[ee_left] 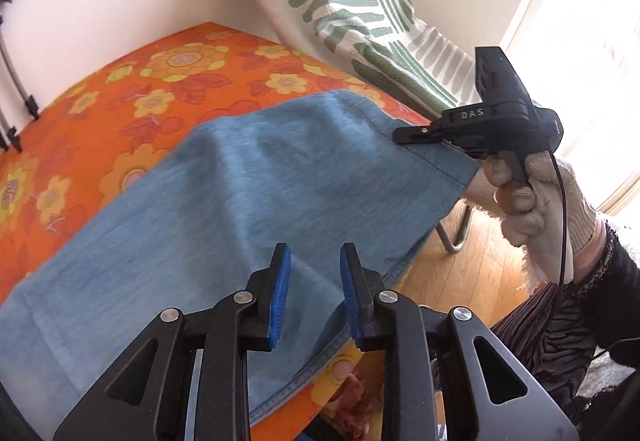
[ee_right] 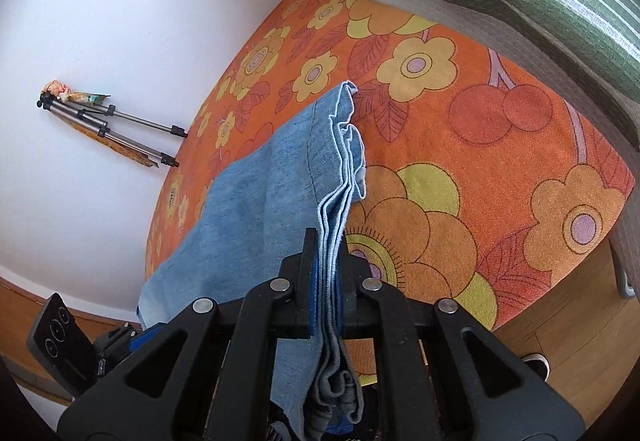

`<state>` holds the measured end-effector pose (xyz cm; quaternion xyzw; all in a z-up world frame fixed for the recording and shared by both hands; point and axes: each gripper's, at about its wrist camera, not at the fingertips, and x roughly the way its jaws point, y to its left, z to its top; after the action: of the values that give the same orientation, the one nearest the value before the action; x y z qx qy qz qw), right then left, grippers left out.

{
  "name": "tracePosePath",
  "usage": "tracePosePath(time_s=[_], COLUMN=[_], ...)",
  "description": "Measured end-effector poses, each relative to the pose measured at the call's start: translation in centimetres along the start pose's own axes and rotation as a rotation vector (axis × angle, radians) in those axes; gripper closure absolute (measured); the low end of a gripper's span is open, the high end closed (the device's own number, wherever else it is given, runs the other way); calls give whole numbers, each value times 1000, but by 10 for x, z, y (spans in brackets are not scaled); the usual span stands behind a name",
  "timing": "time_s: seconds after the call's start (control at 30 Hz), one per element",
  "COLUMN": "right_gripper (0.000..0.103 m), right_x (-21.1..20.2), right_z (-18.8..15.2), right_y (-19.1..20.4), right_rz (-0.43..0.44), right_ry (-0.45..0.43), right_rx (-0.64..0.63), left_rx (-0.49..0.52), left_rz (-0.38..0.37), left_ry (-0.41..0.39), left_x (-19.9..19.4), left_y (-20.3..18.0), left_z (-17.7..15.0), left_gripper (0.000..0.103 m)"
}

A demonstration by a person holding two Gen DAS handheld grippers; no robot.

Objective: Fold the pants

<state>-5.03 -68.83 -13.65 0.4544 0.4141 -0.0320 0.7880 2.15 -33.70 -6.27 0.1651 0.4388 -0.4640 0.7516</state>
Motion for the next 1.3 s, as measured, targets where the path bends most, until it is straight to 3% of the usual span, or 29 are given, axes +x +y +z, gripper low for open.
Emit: tracePosePath(time_s=[0.1,0.23,0.4,0.53,0.67,0.9,1.07,1.1,1.17,1.2,1.23,1.3], right_gripper=[97,94,89,65,64,64,64,66,86,91,92,94], right_x=[4,6,8,-12,-44,-55,-40,-39,-41,-43,-45,-47], right_z=[-1,-4,-5,-13,-29,-62,-71,-71,-71,-70,-70,-68], right_y=[-7,-5,-10,-18,-13,-25,-21,-20,-16,-13,-10,-8], right_rz=[-6,-10,-23,-71,-111,-67,-108,-96,-100,-113,-113,-111], right_ry=[9,25,36,0,-39,3,44,49,33,24,10,-7], right_rx=[17,0,27,49,9,92,71,70,45,27,14,2], left_rx=[-84,-139,-80,17,91,179,197,203,216,219,228,244], left_rz=[92,118,90,62,46,76,126,138,165,170,179,189], left_ry=[10,40,64,58,81,101,115,116,113,112,108,102], left_x=[-18,-27,-17,-8,7,20,33,36,41,43,44,44], left_y=[41,64,38,7,-16,-38,-42,-42,-43,-43,-43,-43], left_z=[-17,-47,-60,-52,-47,-47,-46,-45,-45,-44,-44,-44], left_gripper=[79,79,79,79,79,76,76,76,76,81,97,99])
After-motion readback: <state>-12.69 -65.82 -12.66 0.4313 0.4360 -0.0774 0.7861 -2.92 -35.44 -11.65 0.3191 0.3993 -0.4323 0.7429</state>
